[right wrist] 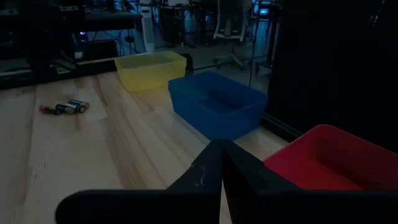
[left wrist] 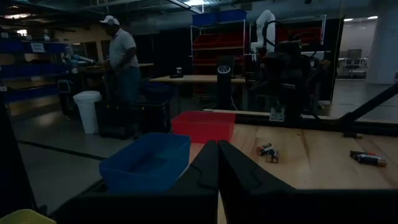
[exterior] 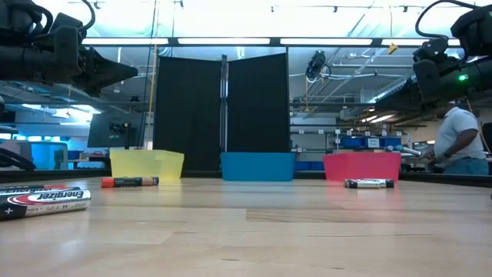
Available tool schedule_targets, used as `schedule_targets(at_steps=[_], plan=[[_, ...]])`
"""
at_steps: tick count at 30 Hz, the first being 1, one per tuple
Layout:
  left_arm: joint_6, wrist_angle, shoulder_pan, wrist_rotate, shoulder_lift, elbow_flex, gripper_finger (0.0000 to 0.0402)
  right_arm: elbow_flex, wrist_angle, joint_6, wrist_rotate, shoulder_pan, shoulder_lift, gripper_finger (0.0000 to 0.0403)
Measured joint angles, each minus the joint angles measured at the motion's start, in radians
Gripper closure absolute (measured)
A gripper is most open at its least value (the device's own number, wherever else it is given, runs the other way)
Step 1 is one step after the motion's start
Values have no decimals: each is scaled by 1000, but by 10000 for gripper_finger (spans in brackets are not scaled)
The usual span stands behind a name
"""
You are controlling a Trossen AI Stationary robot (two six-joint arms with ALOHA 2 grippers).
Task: Sort batteries
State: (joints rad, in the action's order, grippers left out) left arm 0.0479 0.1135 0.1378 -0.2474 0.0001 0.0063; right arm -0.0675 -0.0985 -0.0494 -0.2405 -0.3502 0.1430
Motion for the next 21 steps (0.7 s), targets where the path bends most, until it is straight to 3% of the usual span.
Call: schedule_targets(at_steps=[13,21], plan=[[0,0,0,0,0,0,396,0,10,0,0,0,0,382],[0,0,0,0,0,0,396,0,193,0,0,0,0,382]])
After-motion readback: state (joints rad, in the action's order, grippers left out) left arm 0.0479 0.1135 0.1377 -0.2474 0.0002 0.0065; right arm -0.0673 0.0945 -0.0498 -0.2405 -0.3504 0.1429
